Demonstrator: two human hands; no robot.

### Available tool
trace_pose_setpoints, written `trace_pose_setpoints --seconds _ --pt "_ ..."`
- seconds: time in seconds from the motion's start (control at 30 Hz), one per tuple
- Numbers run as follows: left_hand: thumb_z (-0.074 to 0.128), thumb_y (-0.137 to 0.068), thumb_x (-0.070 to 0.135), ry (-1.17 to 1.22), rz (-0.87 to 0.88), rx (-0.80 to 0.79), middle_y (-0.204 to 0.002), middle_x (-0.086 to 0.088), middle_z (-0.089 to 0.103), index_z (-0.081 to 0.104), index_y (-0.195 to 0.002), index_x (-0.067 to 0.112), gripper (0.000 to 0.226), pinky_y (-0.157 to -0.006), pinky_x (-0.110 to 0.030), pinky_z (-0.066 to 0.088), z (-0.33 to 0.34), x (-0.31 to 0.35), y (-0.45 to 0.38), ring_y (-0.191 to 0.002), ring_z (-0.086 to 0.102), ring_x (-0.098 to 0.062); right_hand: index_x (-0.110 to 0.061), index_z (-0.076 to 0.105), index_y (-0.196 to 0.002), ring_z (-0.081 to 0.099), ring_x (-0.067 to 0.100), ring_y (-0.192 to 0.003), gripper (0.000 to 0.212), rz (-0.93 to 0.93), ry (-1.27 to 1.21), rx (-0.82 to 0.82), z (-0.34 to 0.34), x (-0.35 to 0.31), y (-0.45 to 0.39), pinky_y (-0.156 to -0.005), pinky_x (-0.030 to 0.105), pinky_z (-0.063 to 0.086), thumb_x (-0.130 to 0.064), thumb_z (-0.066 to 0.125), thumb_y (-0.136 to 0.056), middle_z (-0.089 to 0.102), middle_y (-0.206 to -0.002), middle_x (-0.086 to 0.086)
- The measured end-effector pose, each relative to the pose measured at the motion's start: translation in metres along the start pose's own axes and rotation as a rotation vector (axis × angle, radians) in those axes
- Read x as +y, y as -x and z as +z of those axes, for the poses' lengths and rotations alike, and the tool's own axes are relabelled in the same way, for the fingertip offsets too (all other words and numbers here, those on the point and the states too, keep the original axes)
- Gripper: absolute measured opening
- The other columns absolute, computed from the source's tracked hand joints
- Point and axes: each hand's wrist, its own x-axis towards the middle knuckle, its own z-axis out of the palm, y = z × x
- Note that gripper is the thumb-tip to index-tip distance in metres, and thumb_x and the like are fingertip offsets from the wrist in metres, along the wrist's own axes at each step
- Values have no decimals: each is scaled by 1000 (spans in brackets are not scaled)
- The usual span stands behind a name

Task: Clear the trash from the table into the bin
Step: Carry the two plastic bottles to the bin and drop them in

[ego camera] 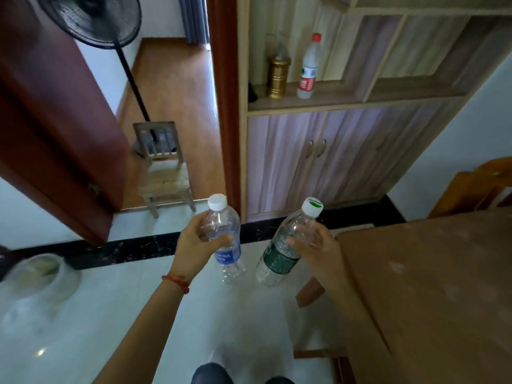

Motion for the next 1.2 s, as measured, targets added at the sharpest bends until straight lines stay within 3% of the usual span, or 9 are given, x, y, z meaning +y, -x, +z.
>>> trace_pose_setpoints --seconds 0.1,0.27,0.43,0.6,0.7,0.77,0.87,1.07,1.2 --pt "75 -70 6 -8 -4 32 -100 8 60 50 -119 18 56 -80 -30 48 -37 -6 -11 -91 59 -14 -36 58 -101 61 17 -104 42 16 15 -67 44 1 -12 -94 40 49 -18 79 -70 65 -111 -5" --pt "80 -63 17 -9 -16 52 -102 5 63 51 -120 16 65 -80 -29 52 -83 -16 -38 -93 62 -13 -21 56 -117 61 17 -104 50 30 17 -114 96 -3 -32 -86 32 51 -16 77 -72 64 -115 2" --pt "75 -70 9 -32 -4 33 -103 1 63 51 -120 14 56 -79 -24 54 -99 -20 -75 -91 62 -11 -31 57 -103 61 16 -102 43 57 -20 -94 116 -4 -57 -86 34 50 -10 77 -71 66 -109 -2" --pt "79 -65 25 -45 -11 -20 -105 1 62 50 -120 14 63 -68 -11 53 -90 -20 -120 -93 60 -8 -25 59 -104 62 14 -98 42 84 -67 -45 120 -4 -96 -83 31 51 -5 76 -72 66 -107 0" --pt "81 -60 34 -74 -19 -28 -113 -1 62 49 -125 14 75 -79 -20 53 -81 -20 -158 -102 60 -16 -20 60 -104 62 5 -91 39 68 -69 -43 121 -6 -131 -67 15 52 -2 74 -73 66 -103 -1" --pt "81 -58 36 -86 -17 -32 -115 -4 62 49 -126 15 78 -79 -19 52 -72 -19 -186 -104 60 -18 -25 60 -100 62 7 -92 37 68 -64 -43 119 -6 -158 -71 19 52 -4 74 -73 66 -104 -2" --pt "80 -66 21 -104 -1 -42 -116 -5 61 48 -127 13 69 -66 -7 50 -53 -12 -229 -104 59 -19 -29 61 -99 63 12 -97 37 65 -41 -43 114 -7 -201 -80 30 52 -9 77 -72 67 -106 -1" --pt "80 -66 19 -93 6 -69 -114 -6 64 52 -123 13 65 -75 -16 50 -20 8 -300 -102 61 -20 -15 61 -108 62 11 -95 35 55 43 -43 98 -20 -271 -64 9 48 -10 74 -76 66 -104 1" --pt "77 -69 11 -128 23 -111 -109 -3 63 51 -122 14 59 -77 -17 52 5 20 -337 -98 59 -18 -8 57 -120 61 15 -99 47 55 72 -9 86 -21 -304 -64 7 47 -13 74 -76 64 -111 4"
